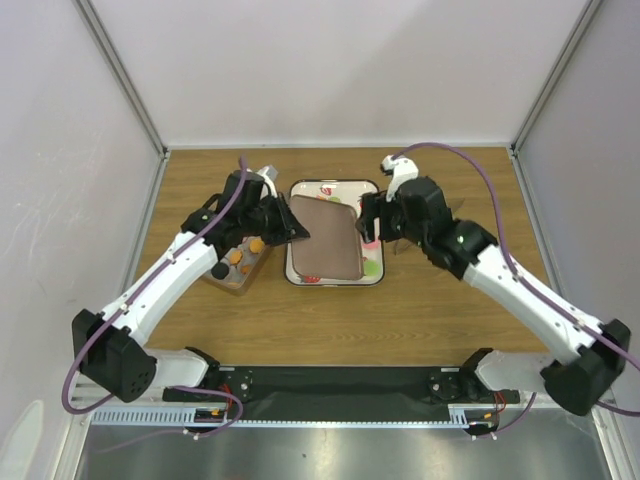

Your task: Pack the cookies

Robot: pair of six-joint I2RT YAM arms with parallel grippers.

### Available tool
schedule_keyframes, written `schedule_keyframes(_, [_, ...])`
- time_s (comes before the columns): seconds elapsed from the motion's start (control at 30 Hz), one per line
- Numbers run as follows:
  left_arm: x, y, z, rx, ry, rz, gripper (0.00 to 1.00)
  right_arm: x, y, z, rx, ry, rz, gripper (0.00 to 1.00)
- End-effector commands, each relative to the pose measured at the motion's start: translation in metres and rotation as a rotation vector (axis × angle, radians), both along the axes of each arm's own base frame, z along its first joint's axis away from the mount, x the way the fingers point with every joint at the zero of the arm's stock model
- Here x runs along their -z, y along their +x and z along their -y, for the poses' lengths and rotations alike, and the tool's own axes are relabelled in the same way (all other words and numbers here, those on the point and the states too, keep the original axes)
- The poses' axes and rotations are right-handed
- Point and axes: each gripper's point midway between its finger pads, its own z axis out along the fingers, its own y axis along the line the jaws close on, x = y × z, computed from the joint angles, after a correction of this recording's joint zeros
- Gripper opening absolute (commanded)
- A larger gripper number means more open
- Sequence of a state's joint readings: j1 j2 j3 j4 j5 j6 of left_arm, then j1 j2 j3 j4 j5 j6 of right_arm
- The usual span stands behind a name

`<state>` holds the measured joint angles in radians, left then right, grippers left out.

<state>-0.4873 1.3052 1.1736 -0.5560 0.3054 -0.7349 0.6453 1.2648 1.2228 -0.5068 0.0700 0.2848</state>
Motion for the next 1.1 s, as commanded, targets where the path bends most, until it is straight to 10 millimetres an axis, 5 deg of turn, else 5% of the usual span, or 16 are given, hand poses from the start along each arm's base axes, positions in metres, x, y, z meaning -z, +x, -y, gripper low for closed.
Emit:
schedule_keyframes(0.0, [-0.028, -0.005, -0.029, -0.205, -0.001, -0.063, 0.00, -0.056, -0.011, -0.009, -0.045, -0.059, 0.325, 0.76])
schedule_keyframes(0.17, [-0.024, -0.018, -0.054, -0.388, 0.079, -0.270, 0.00, -0.067, -0.055, -0.048, -0.256, -0.067, 0.486, 0.80])
schedule_keyframes(0.3, [-0.032, -0.022, -0.049, -0.412, 0.040, -0.343, 0.00, -0.057, -0.097, -0.083, -0.404, -0.146, 0.593, 0.84])
schedule_keyframes(0.43, [-0.039, -0.023, -0.049, -0.432, -0.010, -0.380, 0.00, -0.055, -0.115, -0.106, -0.483, -0.172, 0.645, 0.84])
schedule_keyframes(0.77, [-0.048, -0.033, -0.048, -0.402, -0.073, -0.445, 0.00, -0.042, -0.110, -0.143, -0.508, -0.270, 0.741, 0.79])
schedule_keyframes(1.07, [-0.056, -0.040, -0.046, -0.381, -0.111, -0.448, 0.00, -0.037, -0.094, -0.148, -0.435, -0.384, 0.829, 0.61])
